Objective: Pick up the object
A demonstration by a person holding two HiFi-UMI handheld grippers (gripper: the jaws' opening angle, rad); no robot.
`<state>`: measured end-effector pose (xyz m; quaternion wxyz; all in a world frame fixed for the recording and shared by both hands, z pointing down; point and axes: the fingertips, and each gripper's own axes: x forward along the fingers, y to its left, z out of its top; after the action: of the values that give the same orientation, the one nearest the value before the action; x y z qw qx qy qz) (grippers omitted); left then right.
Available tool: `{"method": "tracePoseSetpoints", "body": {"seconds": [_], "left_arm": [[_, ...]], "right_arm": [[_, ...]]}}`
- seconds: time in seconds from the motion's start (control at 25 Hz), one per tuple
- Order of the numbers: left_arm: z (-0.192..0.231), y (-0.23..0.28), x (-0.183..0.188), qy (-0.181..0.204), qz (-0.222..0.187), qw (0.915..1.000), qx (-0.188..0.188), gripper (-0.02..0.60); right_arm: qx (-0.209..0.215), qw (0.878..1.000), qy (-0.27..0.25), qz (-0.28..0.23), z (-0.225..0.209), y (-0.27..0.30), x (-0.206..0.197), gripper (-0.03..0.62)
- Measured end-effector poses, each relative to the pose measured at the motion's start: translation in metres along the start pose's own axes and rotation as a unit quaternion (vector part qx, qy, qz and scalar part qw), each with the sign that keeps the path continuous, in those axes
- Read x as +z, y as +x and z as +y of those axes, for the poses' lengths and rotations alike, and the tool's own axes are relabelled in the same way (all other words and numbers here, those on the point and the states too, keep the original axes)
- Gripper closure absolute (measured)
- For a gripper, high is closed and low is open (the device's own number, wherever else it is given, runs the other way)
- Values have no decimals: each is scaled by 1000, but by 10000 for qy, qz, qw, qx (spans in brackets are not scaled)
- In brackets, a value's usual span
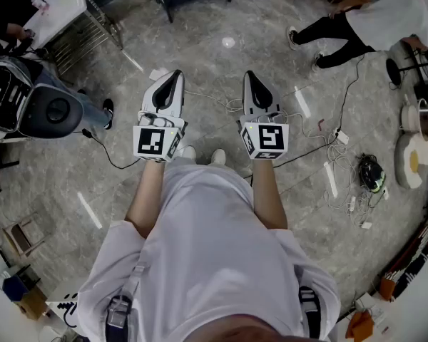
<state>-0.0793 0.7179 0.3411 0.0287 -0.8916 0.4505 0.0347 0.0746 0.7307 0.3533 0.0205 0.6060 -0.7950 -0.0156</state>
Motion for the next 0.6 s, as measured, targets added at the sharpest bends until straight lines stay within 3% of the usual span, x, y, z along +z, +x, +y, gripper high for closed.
{"method": "tracePoseSetpoints", "body": {"seconds": [0.6], "left_arm": [[-3, -2, -1, 14, 57, 10000, 77, 581]], "right_arm": [[-18, 10000, 26, -45, -11, -8, 0, 595]]}}
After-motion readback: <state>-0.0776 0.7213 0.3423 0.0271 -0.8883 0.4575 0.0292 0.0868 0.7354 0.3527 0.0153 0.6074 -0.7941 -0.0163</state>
